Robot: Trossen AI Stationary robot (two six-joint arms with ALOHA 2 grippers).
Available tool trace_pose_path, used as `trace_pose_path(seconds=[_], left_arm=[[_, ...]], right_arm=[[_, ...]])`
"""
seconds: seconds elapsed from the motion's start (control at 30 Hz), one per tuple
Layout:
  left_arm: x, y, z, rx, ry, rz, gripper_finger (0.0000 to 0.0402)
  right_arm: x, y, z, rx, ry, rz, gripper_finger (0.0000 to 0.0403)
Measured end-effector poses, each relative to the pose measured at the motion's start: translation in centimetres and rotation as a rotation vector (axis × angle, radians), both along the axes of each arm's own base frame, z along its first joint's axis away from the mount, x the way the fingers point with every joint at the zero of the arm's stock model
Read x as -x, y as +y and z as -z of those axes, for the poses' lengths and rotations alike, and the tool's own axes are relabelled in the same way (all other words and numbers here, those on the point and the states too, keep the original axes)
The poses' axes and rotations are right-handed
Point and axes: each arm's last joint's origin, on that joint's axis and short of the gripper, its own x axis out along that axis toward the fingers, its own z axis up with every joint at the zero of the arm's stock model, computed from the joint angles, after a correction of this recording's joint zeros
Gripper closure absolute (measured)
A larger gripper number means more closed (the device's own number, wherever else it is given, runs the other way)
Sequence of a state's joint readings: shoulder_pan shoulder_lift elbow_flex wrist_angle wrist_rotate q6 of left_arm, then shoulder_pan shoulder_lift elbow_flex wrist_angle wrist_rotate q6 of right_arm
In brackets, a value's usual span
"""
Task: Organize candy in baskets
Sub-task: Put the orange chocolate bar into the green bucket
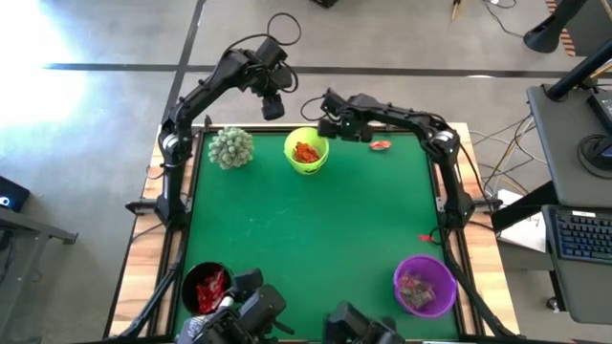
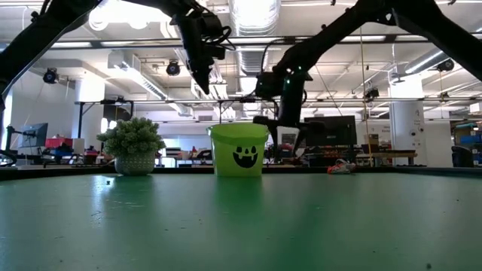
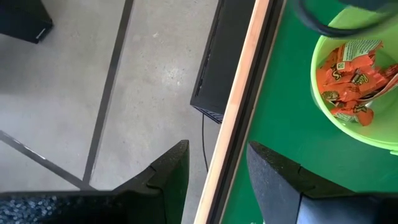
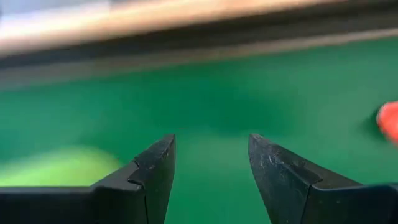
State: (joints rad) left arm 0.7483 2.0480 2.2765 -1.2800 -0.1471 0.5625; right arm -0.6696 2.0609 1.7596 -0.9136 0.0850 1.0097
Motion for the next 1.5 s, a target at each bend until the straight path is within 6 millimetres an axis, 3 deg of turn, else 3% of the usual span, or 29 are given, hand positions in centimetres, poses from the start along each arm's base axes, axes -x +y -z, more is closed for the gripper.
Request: trace_pose_path(seconds=[0.27,0.43,0.57,0.7,1.0,1.5], left_arm=[[0.1,0.1,0.0,0.001,0.001,-0.003,0.0258],[0.2,0.1,0.1,0.009,0.008,-0.006,0.0258],[0.2,0.1,0.1,0.008,0.006,-0.008,0.0258],[0.1,0.1,0.0,0.006,-0.005,-0.016,0.0258],[0.1,0.2,0.0,0.003,-0.014,-0.024,0.0258],[0.2,0.2,0.0,-0.001,-0.006,-0.013,0.0258]], right_arm=[[0.6,2.8,-5.2,0.021,-0.057,-0.273,0.0209],[4.3,2.7,-9.2,0.065,-0.024,-0.347,0.0209],[7.6,1.5,-10.5,0.02,-0.01,-0.368,0.0209],[8.6,0.2,-9.6,-0.034,0.009,-0.325,0.0209],[6.0,-0.6,-3.9,-0.103,0.182,-0.161,0.0209],[4.7,0.5,-1.0,-0.133,0.362,-0.141,0.0209]])
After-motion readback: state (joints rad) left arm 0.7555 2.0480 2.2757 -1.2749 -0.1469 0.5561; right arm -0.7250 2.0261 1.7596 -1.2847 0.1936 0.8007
